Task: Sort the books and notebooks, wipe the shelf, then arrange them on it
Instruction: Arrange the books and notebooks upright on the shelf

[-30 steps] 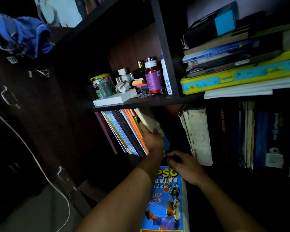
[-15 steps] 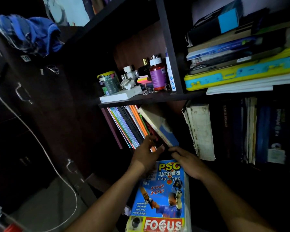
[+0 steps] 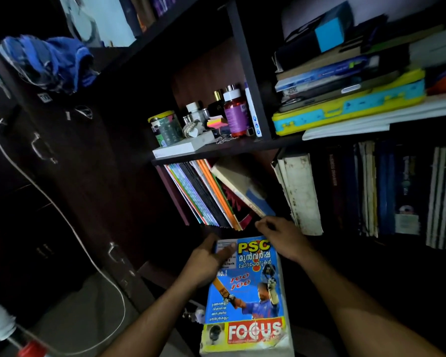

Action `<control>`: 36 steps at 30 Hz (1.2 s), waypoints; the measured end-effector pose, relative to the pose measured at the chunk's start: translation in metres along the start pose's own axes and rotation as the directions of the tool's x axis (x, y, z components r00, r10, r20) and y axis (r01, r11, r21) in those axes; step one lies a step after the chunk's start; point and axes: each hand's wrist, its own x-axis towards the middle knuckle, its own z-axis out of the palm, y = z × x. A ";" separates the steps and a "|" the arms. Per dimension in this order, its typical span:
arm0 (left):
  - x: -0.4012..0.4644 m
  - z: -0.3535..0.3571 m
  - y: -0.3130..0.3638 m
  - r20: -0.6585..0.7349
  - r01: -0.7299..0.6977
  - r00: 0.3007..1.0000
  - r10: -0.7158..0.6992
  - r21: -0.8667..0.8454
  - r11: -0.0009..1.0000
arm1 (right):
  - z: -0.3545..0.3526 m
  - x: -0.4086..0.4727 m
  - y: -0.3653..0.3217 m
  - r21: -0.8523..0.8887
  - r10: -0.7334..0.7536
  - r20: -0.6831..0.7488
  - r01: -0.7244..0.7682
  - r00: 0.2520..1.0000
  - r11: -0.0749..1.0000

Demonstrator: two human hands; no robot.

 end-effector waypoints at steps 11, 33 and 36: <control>-0.020 -0.022 0.073 -0.492 -0.399 0.822 0.286 -0.140 0.906 | -0.024 -0.027 -0.033 0.333 -0.111 -0.366 0.241 0.924 0.912; -0.102 0.084 0.064 -0.157 -0.338 0.941 0.300 -0.484 0.807 | -0.021 -0.187 -0.032 -0.320 -0.333 -0.260 0.245 0.906 0.915; -0.106 0.083 0.066 0.088 -0.336 0.886 0.456 -0.557 0.760 | -0.029 -0.189 -0.036 -0.173 -0.242 -0.488 0.179 0.838 0.969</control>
